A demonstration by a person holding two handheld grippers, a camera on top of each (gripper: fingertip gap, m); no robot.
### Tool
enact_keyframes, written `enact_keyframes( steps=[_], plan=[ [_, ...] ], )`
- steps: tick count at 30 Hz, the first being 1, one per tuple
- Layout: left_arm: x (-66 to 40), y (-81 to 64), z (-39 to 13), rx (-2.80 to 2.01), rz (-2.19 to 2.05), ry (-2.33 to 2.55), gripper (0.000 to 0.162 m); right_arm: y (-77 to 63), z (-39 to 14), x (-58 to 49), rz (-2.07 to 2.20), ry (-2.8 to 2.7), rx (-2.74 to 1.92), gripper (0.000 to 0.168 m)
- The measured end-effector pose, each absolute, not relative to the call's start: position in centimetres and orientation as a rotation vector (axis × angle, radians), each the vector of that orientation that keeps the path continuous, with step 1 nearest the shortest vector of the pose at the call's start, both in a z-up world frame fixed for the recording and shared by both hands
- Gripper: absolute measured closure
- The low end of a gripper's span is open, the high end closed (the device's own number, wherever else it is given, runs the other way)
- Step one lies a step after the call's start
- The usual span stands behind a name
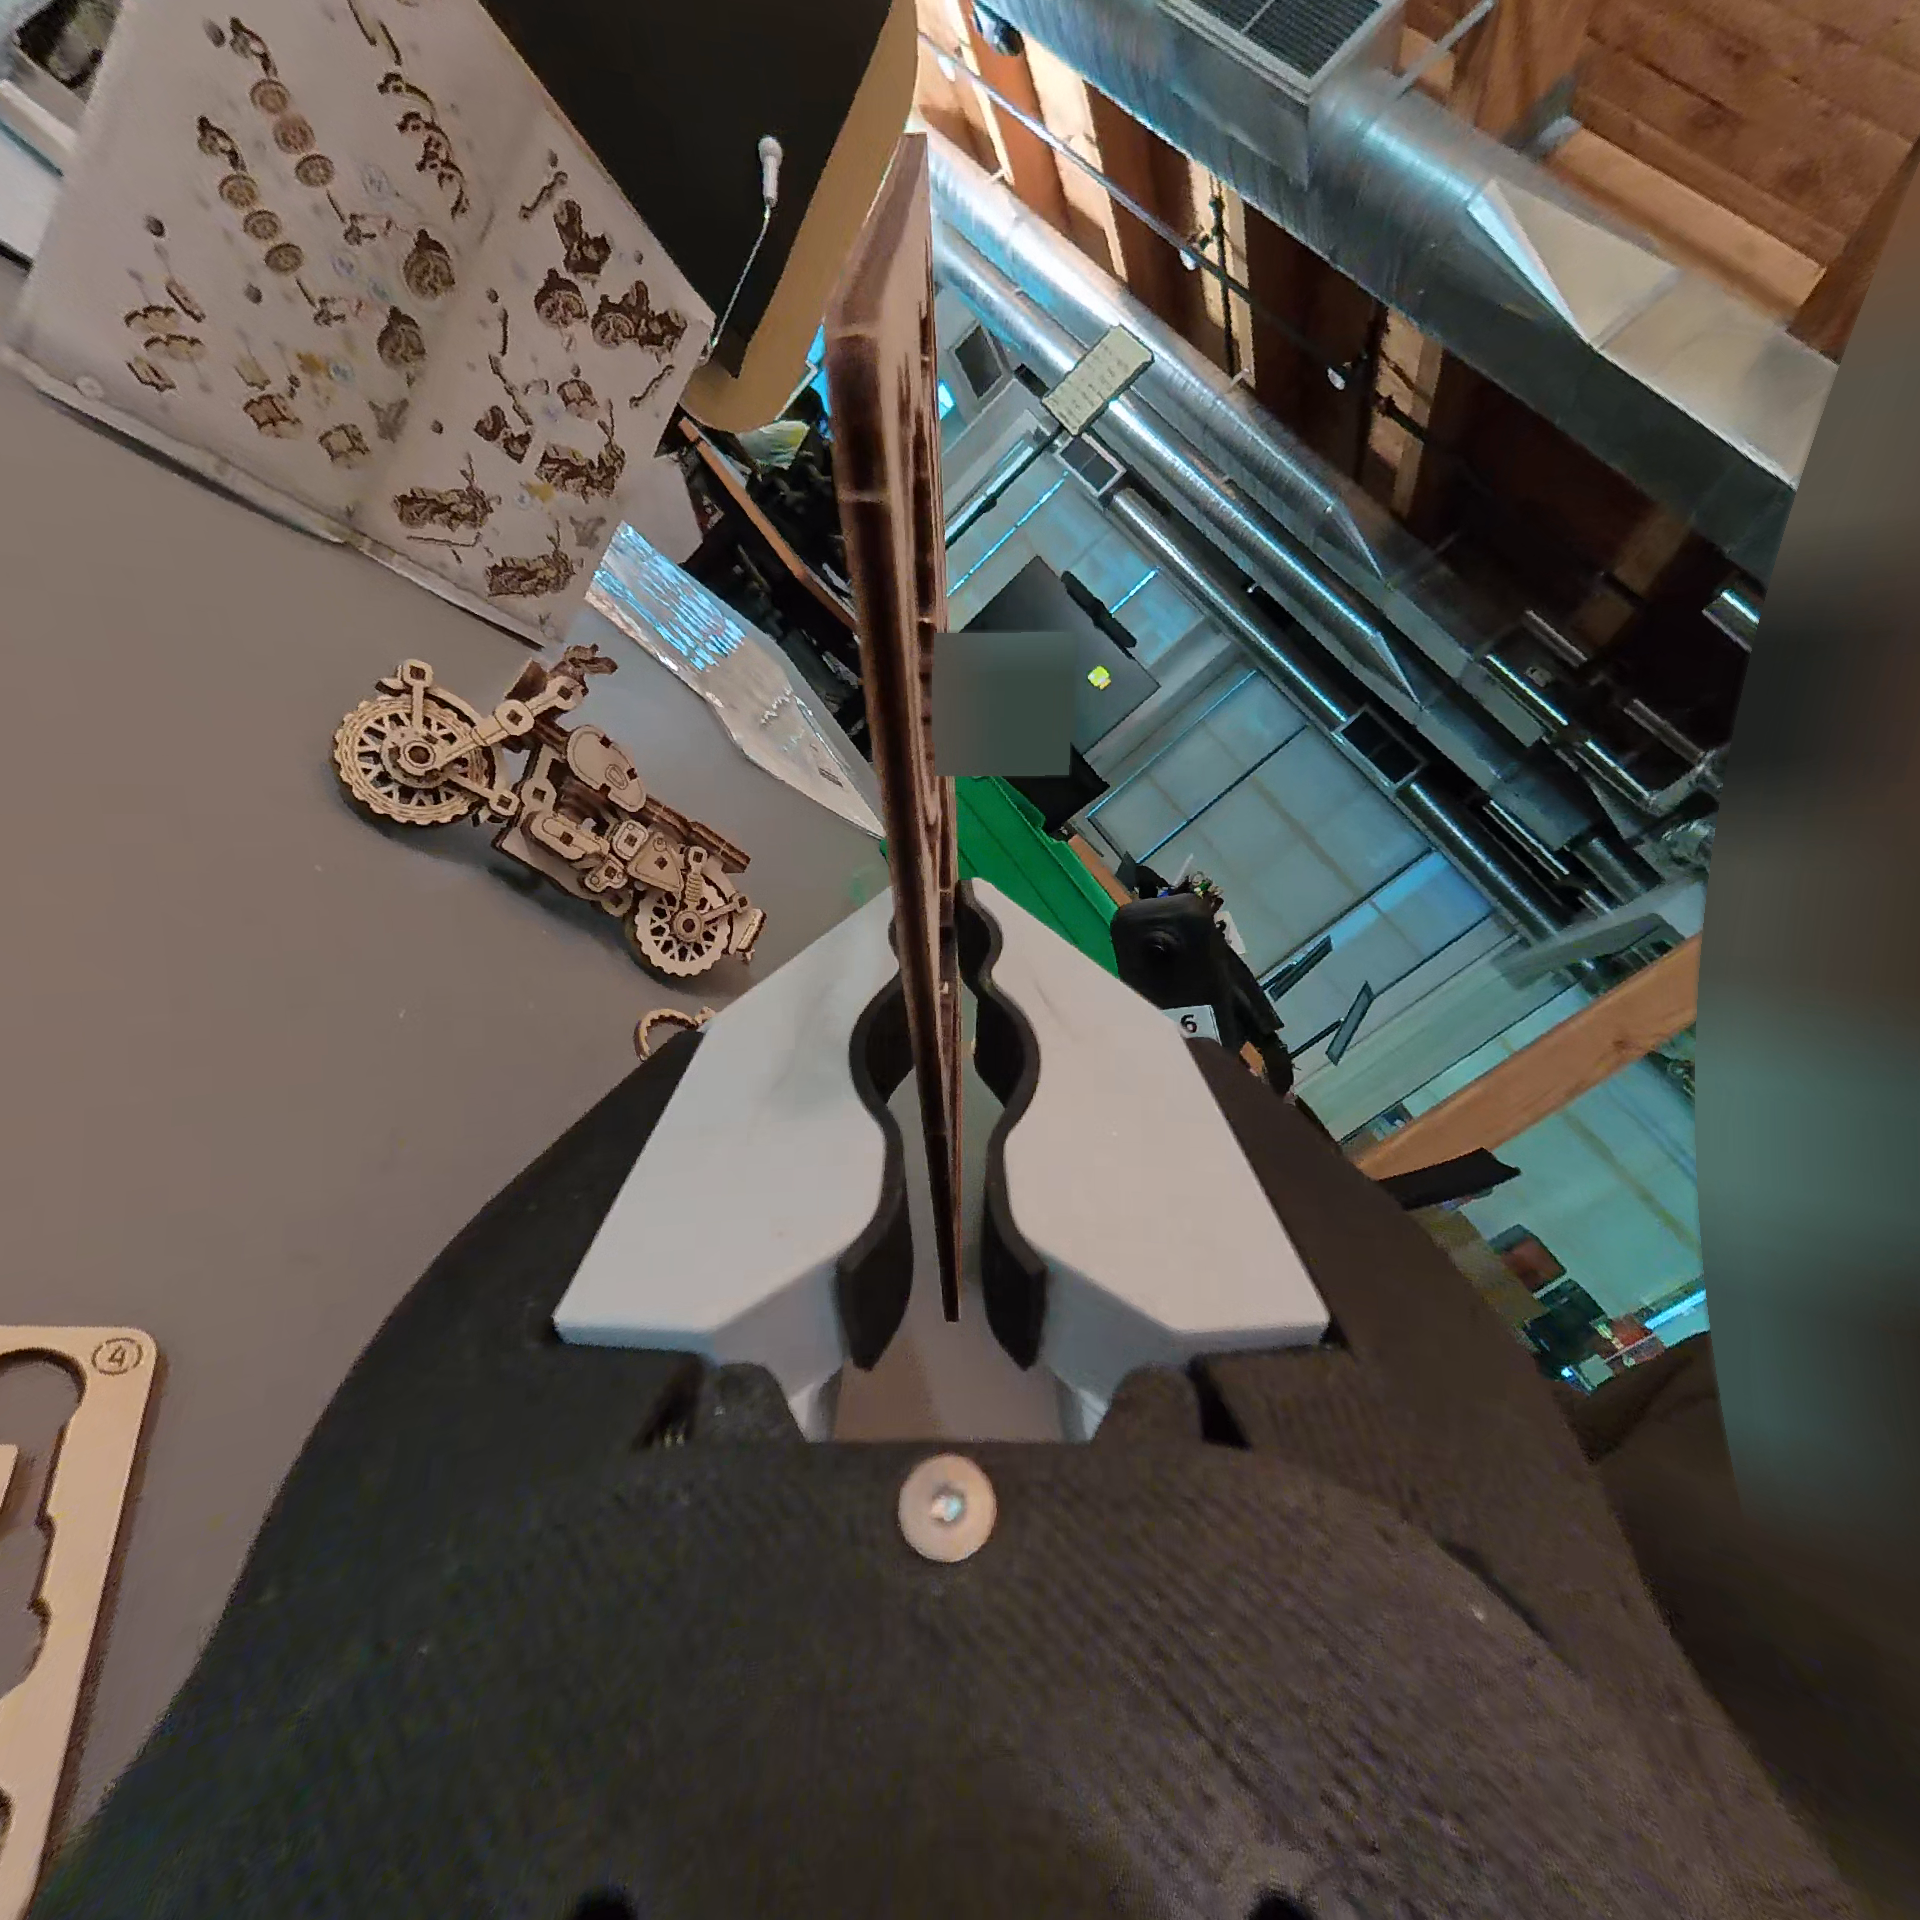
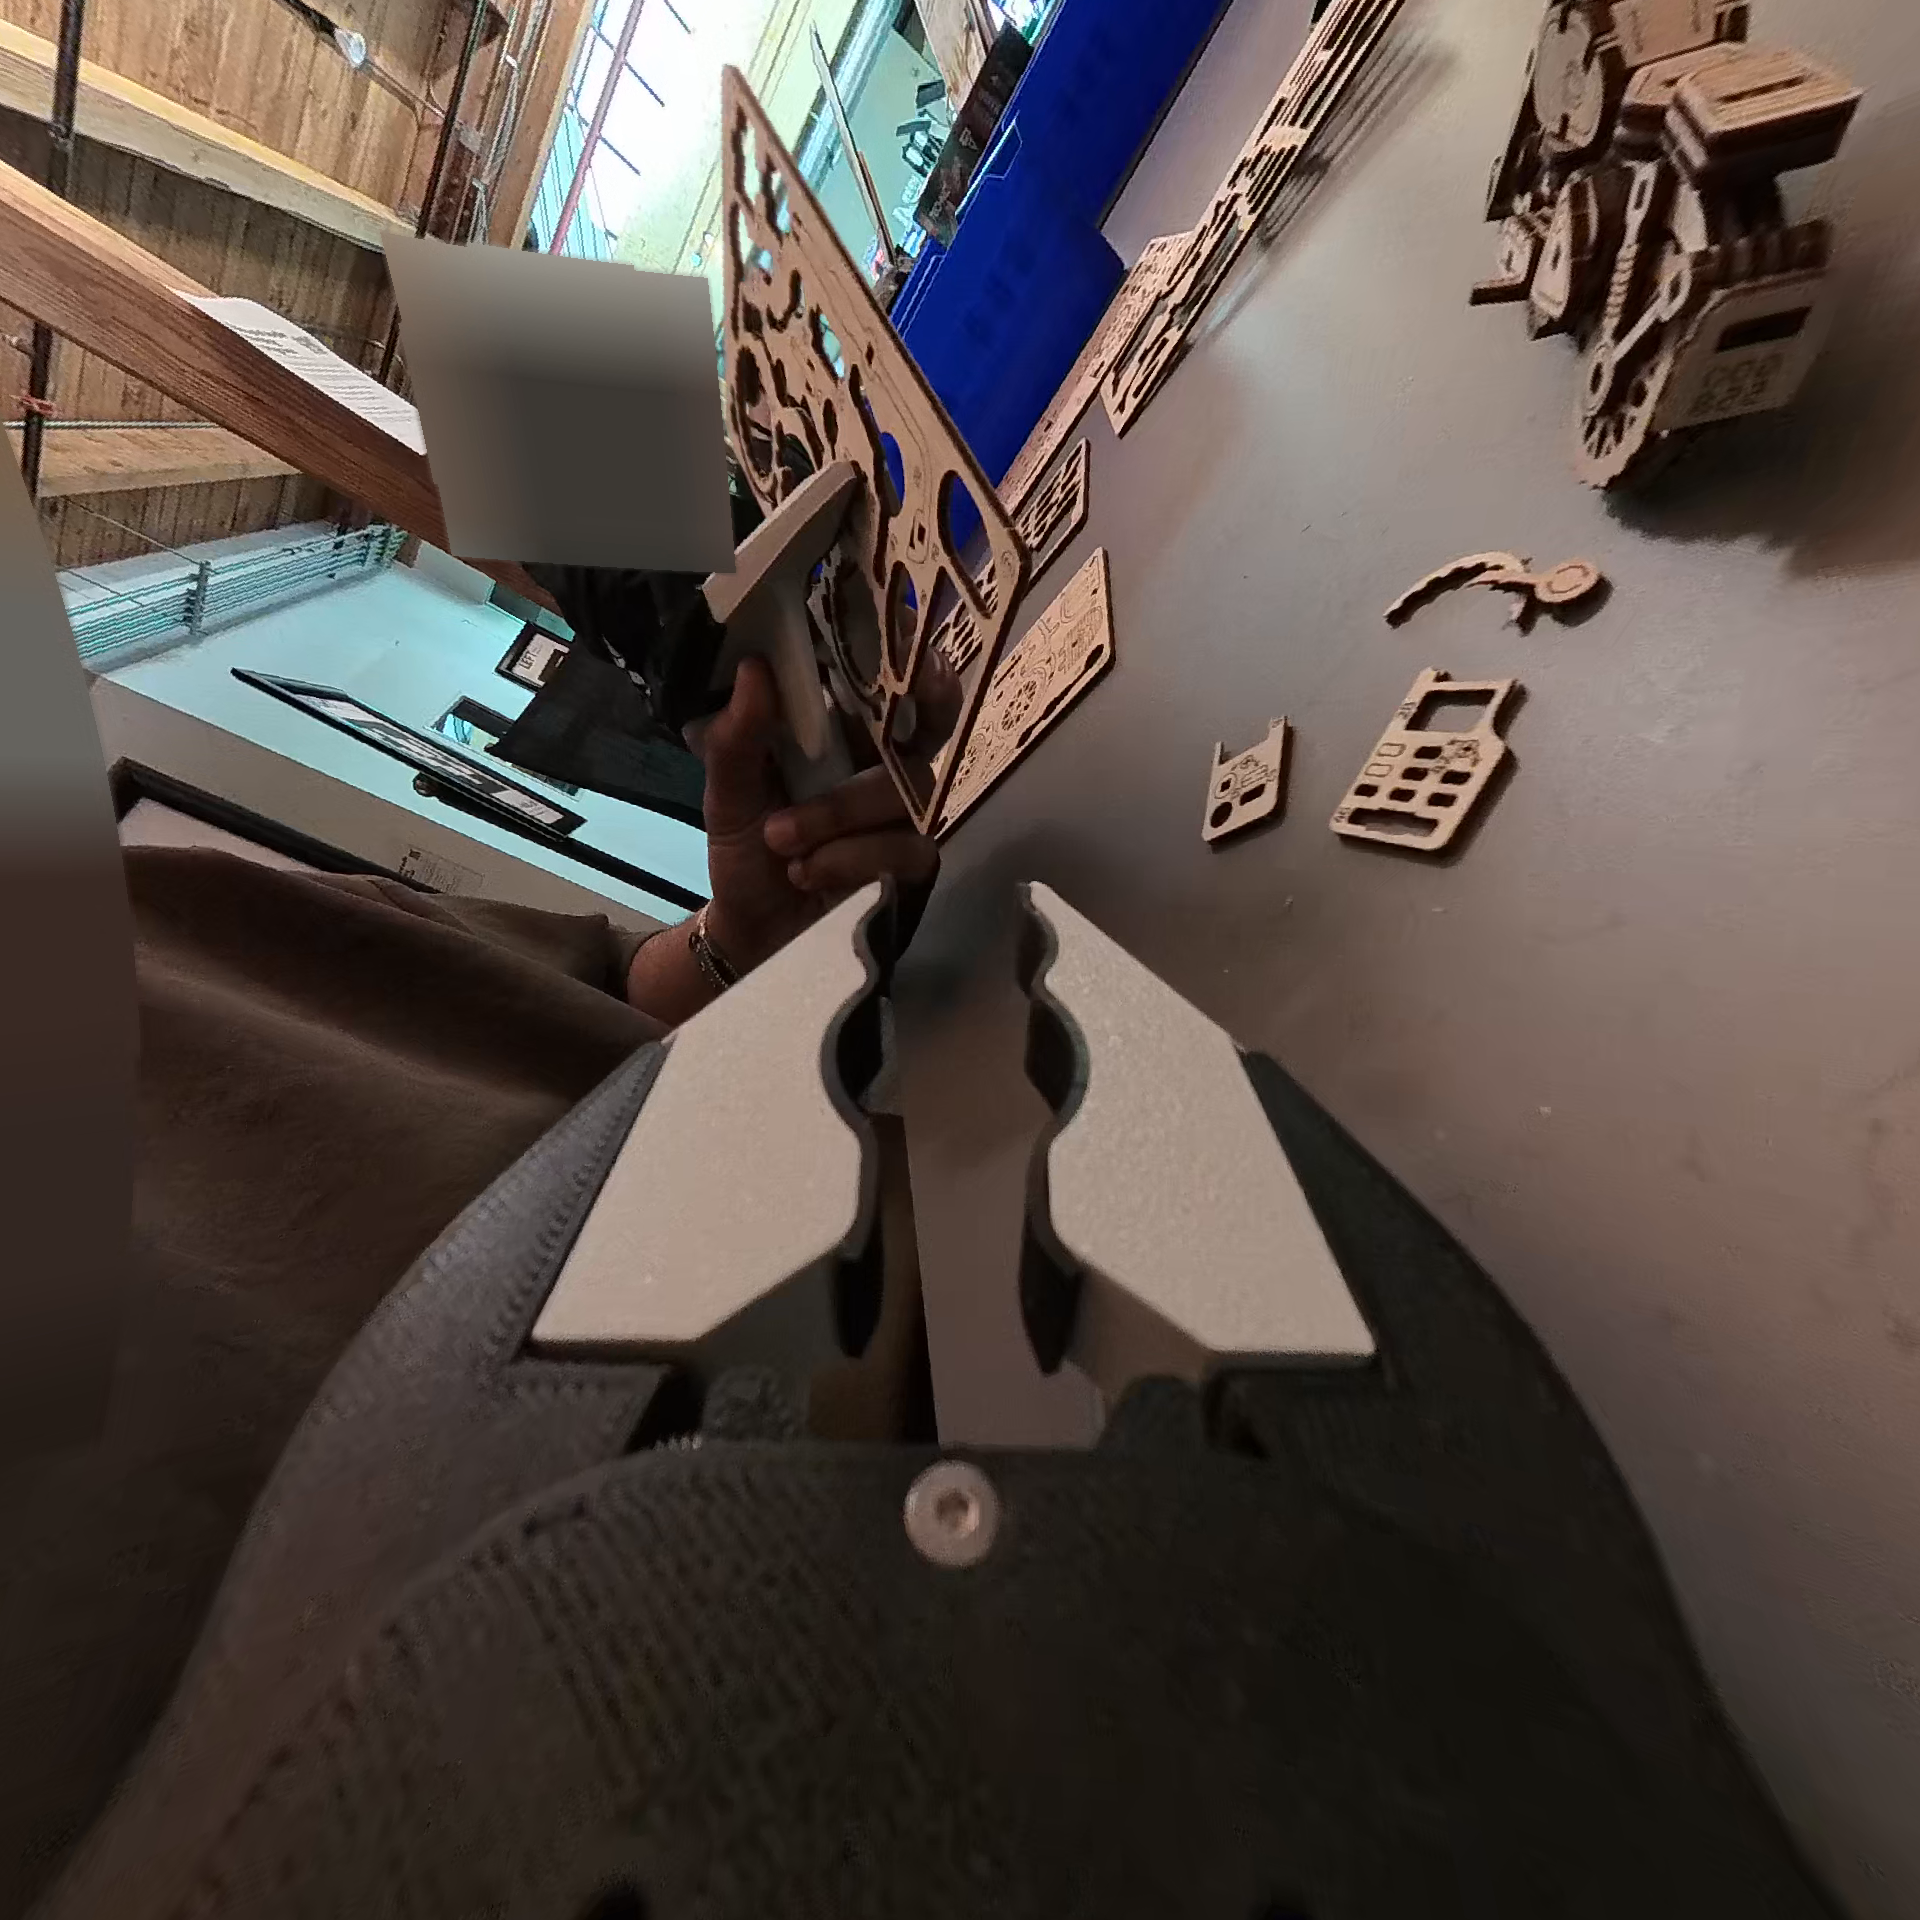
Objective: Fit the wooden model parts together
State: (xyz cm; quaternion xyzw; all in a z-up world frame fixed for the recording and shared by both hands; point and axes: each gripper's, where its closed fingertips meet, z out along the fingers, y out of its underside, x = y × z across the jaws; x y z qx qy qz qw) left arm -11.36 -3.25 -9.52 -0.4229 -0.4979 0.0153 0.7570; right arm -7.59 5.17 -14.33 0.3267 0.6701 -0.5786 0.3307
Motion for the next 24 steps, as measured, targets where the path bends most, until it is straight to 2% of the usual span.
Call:
enact_keyframes(
  steps=[14,24],
  plan=[
    [-11.3,-2.3,-10.2,-0.984,0.006,-1.088,0.162,5.3,-14.4,-7.9,-1.515,1.746,0.869,0.147],
    [-9.4,1.9,-13.7,-1.283,-0.202,-1.089,0.162,7.0,-13.5,-10.7,-1.671,1.758,0.958,0.147]
  ],
)
